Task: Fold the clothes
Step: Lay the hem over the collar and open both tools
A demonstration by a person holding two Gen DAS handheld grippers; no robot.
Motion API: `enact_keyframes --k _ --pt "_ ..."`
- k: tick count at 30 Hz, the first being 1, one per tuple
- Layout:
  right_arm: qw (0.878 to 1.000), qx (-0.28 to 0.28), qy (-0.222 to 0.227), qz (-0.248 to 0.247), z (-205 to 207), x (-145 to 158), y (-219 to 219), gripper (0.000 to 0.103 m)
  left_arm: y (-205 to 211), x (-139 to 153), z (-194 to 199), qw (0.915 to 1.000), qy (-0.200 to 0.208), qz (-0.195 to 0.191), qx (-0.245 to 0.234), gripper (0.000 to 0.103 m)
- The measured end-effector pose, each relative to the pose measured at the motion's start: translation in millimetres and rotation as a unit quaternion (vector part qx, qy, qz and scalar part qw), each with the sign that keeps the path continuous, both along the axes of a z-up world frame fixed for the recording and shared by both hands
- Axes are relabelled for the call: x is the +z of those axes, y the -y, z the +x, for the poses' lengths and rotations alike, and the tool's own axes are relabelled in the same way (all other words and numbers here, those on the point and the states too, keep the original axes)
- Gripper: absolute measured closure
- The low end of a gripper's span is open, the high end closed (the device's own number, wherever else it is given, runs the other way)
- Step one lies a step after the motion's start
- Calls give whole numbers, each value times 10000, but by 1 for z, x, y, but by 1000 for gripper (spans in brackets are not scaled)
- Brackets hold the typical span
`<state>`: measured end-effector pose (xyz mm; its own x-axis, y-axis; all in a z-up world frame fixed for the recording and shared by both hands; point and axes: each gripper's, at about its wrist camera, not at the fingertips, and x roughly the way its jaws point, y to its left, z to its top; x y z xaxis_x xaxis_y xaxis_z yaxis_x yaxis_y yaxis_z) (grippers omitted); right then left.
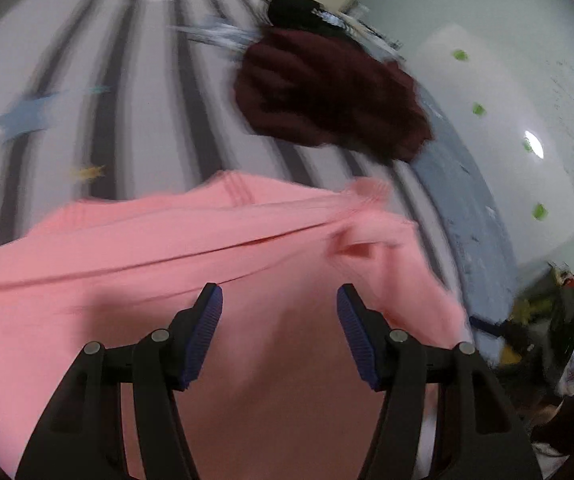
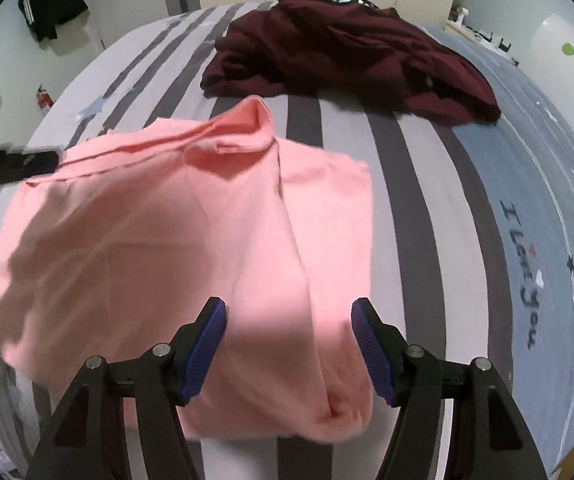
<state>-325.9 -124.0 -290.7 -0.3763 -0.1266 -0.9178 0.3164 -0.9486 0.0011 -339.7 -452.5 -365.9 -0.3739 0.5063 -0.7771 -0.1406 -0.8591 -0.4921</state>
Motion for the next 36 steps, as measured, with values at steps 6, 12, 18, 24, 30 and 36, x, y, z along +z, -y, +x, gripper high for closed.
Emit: enact_keyframes --k 6,12,18,24,30,36 --pt "9999 -5 47 -126 17 -8 -16 42 -90 -10 -48 9980 -47 -212 -599 46" --pt "9995 -51 99 -310 31 -19 -29 42 -143 -18 -61 9884 -299 -1014 -1092 66" --pt "9989 135 251 -382 37 -38 -33 90 -158 -19 -77 9856 -114 -1112 -1272 92" --pt "9981 -74 141 -599 35 -34 -52 99 -170 35 -122 9953 -537 -291 -757 93" --pt "9948 -726 139 -697 23 -35 -85 99 -205 47 -174 9942 -730 -353 -707 93" --pt "9893 -872 495 -1061 8 -46 -93 98 -185 16 -190 9983 307 -220 -436 41"
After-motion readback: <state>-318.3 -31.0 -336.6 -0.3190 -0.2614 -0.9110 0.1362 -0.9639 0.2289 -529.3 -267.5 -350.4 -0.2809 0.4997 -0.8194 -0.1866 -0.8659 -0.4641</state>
